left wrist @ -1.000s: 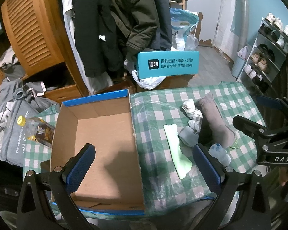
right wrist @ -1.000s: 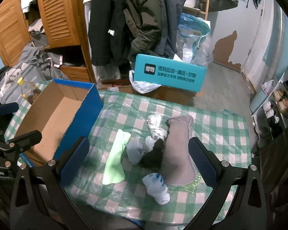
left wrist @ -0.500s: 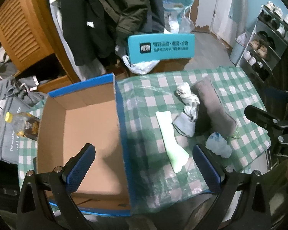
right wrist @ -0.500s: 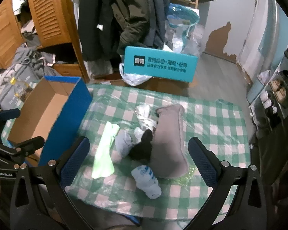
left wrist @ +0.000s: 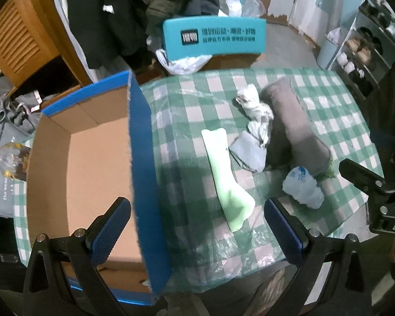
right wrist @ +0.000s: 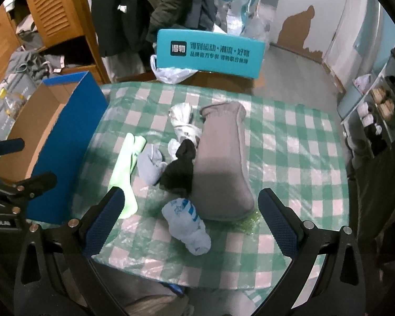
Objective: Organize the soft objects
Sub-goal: 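Move the left tool toward the green insole while the right tool approaches the white-blue sock bundle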
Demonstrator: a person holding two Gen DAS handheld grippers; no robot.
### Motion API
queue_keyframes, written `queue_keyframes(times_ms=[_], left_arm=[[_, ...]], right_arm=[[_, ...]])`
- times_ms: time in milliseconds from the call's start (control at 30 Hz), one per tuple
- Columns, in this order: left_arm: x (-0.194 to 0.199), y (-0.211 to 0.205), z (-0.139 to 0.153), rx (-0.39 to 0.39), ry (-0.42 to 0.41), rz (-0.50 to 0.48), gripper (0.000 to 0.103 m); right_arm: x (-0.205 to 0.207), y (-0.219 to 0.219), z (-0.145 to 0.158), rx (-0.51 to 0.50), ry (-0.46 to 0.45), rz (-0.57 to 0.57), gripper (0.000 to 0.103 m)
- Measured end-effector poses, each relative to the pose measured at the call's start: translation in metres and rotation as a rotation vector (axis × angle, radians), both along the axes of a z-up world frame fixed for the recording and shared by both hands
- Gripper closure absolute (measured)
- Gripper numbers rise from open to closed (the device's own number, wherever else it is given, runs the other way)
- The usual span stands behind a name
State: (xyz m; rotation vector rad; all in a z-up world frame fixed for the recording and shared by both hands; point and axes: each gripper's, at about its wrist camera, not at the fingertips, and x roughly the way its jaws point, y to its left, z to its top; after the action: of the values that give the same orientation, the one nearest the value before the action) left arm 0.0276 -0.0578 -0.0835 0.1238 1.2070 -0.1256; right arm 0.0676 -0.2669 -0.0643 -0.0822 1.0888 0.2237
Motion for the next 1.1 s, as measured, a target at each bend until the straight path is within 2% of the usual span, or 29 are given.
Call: queue_keyframes(times_ms=[400, 633, 1100], left_arm=[[0.008, -0.014, -0.027, -0.024, 0.061, -0.004, 0.001], [0.012, -0.027, -0.044, 0.006, 0.081, -0.027, 0.001], [0.024, -0.022, -0.071, 0.0, 0.135, -0.006, 0.001]], right_arm=[[0.001, -0.006, -0.026, -0.007, 0.062, -0.003, 0.004], [0.003, -0.009, -0.036, -0.013, 0.082, -0.007, 0.006], [0.007, -0.014, -0.053, -0.017, 0.126, -0.014, 0.006]])
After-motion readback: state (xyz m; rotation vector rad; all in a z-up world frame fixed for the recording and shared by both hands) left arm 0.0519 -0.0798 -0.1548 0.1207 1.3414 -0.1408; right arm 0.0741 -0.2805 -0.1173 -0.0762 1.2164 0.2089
